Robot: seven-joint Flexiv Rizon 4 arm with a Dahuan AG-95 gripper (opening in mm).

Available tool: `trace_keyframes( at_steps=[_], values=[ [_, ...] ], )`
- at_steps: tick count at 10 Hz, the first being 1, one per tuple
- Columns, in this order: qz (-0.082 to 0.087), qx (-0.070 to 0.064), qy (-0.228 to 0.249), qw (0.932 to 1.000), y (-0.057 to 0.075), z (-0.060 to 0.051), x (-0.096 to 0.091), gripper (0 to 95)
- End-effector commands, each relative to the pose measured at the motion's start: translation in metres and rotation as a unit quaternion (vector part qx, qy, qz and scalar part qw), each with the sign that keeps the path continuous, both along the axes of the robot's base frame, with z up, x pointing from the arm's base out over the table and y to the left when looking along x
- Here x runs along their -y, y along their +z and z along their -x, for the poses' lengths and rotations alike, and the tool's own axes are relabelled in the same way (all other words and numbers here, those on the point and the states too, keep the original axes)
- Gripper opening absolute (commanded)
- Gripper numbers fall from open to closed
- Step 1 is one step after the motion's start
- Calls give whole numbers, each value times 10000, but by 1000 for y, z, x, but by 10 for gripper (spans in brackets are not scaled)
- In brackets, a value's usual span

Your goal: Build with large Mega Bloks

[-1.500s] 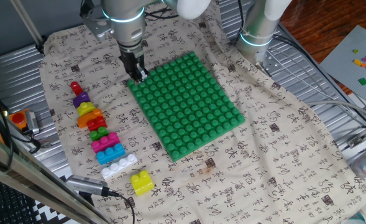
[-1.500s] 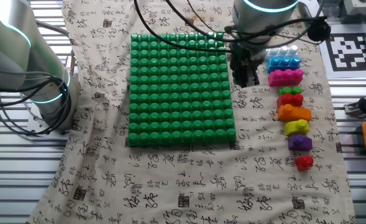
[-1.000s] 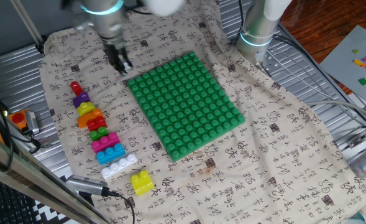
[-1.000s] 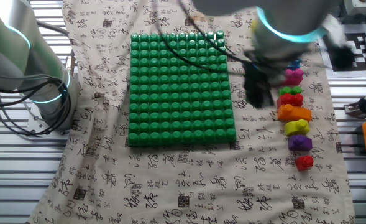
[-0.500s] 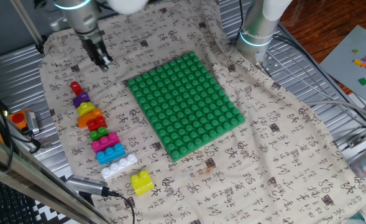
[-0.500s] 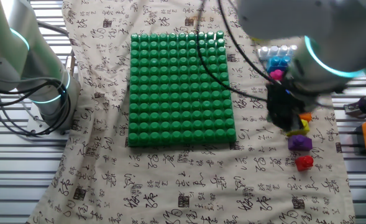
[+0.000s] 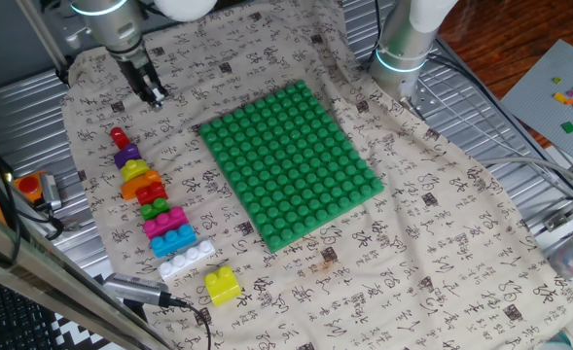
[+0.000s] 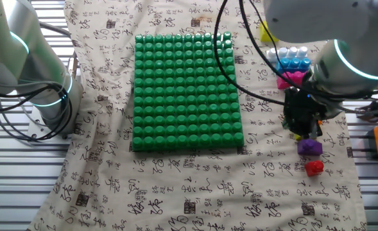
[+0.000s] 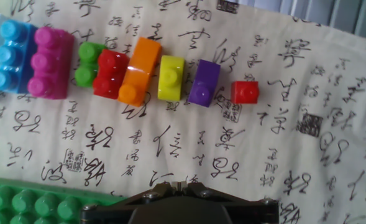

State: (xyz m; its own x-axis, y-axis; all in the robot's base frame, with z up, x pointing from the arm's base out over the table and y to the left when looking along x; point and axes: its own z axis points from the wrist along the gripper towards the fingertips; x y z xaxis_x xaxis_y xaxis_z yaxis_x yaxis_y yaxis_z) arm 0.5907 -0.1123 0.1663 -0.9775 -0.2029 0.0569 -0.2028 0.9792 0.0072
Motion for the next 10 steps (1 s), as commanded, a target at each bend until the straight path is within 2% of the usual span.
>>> trace_keyframes(
  at_steps=[1, 3, 10],
  values=[
    [81, -40, -271, 9996, 0, -1, 0, 0],
    [230, -23, -332, 9992, 0, -1, 0, 0],
    [238, 61, -443, 9987, 0, -1, 0, 0]
  ],
)
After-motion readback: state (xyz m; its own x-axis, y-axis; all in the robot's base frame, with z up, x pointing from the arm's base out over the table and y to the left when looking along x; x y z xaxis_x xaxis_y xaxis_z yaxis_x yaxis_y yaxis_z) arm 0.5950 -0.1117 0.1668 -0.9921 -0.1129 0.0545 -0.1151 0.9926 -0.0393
